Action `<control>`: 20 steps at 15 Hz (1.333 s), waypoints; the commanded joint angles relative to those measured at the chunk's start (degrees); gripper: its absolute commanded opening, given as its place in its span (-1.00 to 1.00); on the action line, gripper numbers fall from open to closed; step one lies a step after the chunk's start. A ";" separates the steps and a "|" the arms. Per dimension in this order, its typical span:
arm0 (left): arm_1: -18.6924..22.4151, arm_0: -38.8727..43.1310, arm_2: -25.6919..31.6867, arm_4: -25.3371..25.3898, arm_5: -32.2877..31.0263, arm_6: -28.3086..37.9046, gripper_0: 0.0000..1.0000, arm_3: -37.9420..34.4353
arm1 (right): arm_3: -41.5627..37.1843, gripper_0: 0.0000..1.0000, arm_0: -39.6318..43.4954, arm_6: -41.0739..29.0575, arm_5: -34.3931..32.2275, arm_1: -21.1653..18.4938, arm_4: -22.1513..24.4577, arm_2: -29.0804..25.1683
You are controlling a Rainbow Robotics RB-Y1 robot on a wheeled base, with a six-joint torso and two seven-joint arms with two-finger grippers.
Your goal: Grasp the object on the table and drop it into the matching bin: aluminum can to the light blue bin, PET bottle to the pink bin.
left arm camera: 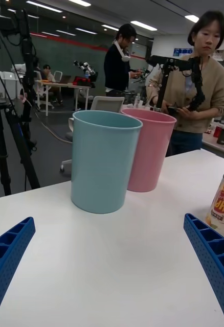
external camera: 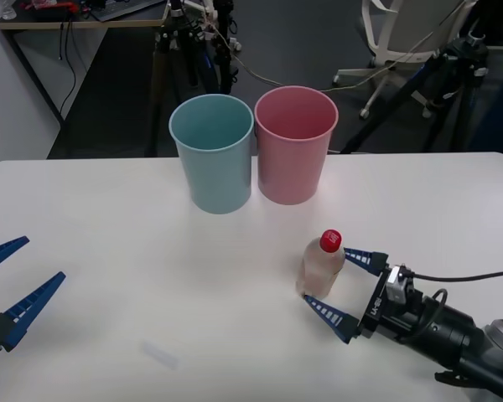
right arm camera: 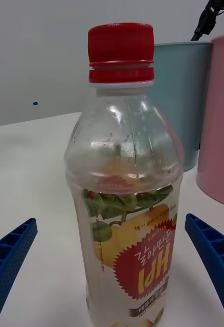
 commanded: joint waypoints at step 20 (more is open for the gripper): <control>0.00 0.00 0.00 0.00 0.00 0.00 1.00 0.00 | -0.01 -1.00 -2.99 -2.01 5.44 2.77 1.29 0.44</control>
